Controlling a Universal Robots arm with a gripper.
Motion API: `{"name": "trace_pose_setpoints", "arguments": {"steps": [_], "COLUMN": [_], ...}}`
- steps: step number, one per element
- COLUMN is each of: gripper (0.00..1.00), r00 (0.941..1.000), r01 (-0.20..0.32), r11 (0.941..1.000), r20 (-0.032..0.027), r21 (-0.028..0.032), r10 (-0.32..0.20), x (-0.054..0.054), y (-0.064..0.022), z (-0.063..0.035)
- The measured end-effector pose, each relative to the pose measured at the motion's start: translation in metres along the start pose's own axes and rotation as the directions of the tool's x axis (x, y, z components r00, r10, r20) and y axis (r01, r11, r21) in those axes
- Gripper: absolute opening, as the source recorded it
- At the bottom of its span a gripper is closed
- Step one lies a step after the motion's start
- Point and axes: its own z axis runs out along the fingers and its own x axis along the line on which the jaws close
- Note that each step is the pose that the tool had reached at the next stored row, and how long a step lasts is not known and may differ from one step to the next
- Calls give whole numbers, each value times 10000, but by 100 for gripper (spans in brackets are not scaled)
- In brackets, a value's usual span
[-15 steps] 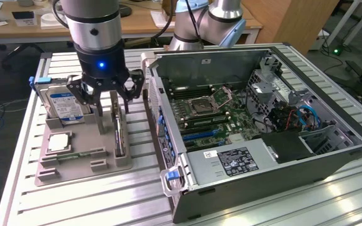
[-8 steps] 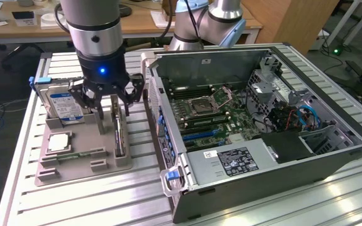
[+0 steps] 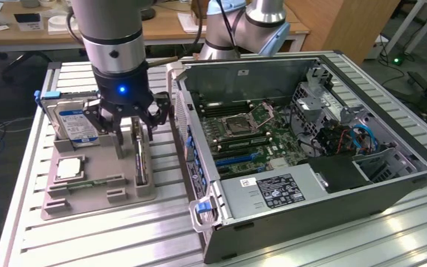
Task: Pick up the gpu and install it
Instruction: 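Pick up the gpu and move the gpu toward the slot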
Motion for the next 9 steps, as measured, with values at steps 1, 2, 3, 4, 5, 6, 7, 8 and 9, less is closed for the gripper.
{"name": "trace_pose_setpoints", "arguments": {"steps": [1, 2, 3, 4, 5, 6, 7, 8, 9], "gripper": [60, 60, 60, 60, 60, 60, 60, 60, 60], "r00": [10000, 10000, 10000, 10000, 10000, 10000, 10000, 10000, 10000], "r01": [1, 0, 0, 0, 0, -1, -4, -8, -13], "r11": [10000, 10000, 10000, 10000, 10000, 10000, 10000, 10000, 10000], "r20": [6, 9, 10, 10, 11, 10, 10, 10, 10], "r21": [-1, -1, -1, -1, -1, -1, 0, 0, 1], "r10": [-1, 0, 0, 0, 0, 1, 4, 8, 13], "x": [0, 1, 1, 2, 2, 3, 3, 3, 4], "y": [-1, -1, -2, -2, -3, -3, -3, -3, -4], "z": [18, 36, 53, 71, 87, 102, 117, 133, 149]}}
